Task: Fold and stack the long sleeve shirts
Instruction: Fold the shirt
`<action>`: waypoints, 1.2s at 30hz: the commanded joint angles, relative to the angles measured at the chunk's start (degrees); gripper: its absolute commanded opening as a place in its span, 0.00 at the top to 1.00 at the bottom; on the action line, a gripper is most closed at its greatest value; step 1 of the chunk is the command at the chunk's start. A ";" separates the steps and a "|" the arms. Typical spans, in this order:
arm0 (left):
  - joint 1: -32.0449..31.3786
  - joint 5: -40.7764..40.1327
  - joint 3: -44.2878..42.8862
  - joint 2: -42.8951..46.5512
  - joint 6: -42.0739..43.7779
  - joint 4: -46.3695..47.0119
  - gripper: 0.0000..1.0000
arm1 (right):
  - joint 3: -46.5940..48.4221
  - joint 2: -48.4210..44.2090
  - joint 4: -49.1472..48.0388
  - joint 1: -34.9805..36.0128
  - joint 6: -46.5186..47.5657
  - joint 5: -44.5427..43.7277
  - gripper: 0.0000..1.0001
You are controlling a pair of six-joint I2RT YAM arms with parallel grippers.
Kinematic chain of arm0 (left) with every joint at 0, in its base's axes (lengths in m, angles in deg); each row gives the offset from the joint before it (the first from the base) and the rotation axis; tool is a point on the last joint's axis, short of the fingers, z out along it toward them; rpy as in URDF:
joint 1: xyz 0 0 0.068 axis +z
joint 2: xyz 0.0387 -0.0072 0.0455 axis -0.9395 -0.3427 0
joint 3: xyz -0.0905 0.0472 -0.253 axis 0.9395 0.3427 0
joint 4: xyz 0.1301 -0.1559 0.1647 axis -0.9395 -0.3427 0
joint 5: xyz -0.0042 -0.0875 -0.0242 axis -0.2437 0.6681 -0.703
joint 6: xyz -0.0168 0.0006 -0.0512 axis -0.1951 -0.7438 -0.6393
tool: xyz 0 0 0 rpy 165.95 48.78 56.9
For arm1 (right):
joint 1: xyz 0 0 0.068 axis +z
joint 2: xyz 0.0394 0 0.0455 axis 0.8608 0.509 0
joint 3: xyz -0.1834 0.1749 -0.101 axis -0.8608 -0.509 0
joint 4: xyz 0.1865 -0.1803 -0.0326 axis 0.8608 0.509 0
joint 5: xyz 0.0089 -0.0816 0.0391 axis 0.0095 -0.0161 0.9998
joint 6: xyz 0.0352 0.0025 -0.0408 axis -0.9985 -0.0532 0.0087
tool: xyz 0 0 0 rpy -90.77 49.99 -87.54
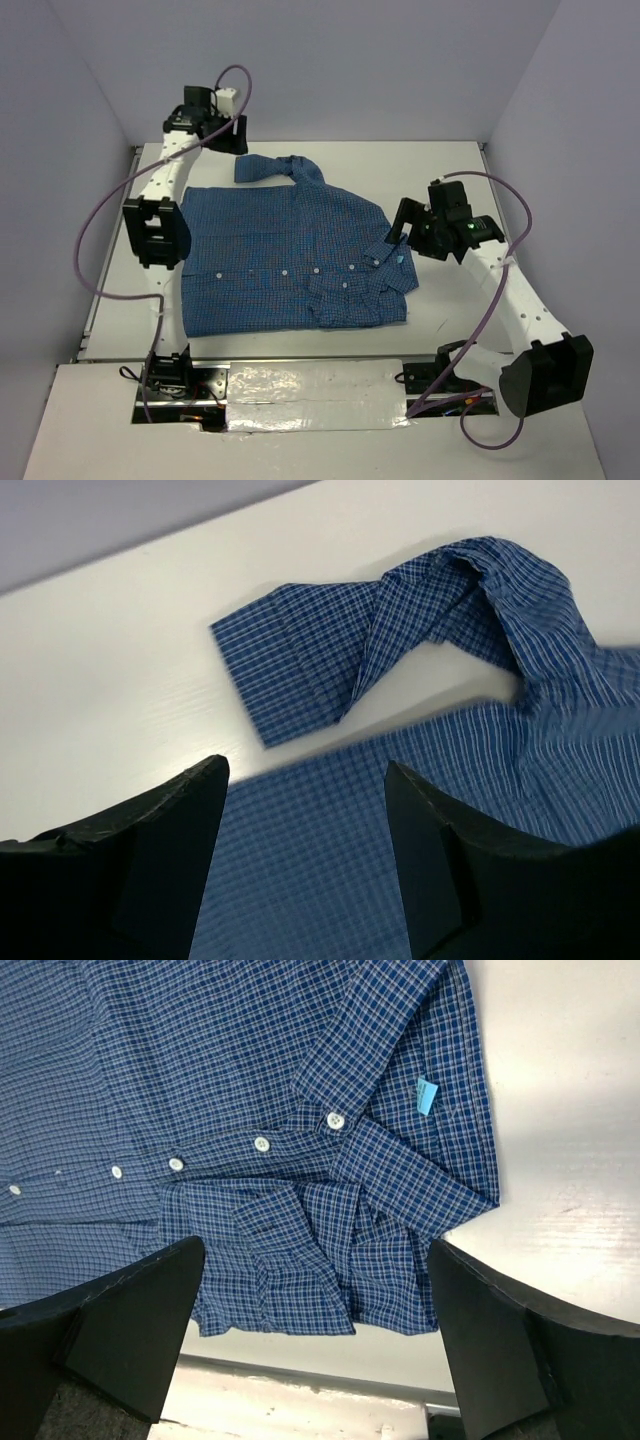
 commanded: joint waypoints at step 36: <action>-6.73 20.15 3.27 -8.75 -6.04 58.84 1.00 | 6.41 9.70 -7.02 -0.01 5.20 4.64 0.05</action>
